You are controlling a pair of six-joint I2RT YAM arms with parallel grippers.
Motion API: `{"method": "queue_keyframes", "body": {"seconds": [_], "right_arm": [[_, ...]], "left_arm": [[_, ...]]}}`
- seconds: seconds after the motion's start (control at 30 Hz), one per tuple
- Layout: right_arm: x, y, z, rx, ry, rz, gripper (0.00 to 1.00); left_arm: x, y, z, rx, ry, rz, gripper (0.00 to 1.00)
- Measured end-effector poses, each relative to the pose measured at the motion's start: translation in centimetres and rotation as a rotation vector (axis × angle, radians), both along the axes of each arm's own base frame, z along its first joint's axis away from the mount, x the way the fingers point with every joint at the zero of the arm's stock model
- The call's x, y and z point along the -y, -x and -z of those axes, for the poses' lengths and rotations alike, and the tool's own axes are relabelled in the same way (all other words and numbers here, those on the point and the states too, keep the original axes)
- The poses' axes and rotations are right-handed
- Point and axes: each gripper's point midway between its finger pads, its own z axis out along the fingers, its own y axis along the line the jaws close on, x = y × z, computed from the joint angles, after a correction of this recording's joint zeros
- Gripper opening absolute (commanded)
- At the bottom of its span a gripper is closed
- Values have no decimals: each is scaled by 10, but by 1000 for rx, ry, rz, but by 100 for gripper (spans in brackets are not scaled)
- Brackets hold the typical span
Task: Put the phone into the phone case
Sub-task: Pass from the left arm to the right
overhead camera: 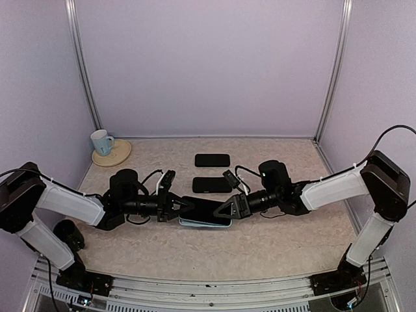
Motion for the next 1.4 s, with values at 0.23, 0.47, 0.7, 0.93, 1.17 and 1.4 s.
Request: {"method": "queue_keyframes", "body": {"seconds": [0.23,0.47,0.7,0.93,1.17,1.4], "right_arm": [[1,2,-5,-36,-26,-20,26],[1,3,-7,-35,-40,-26,20],[1,4,-9,-39,-50,-31,12],[0,4,-12,-28,-59,-37,5],[-2,9,-21,-11,-97,-78,0],[-4,11,-28,16,-125,-93,0]], "left_arm": [[0,2,-2,40,2,19,0],[0,3,-4,47,5,23,1],[0,2,-5,52,7,23,9],[-4,1,-4,49,6,12,16],[-11,-1,-4,62,-9,-2,20],[-15,1,-12,83,-14,-3,22]]}}
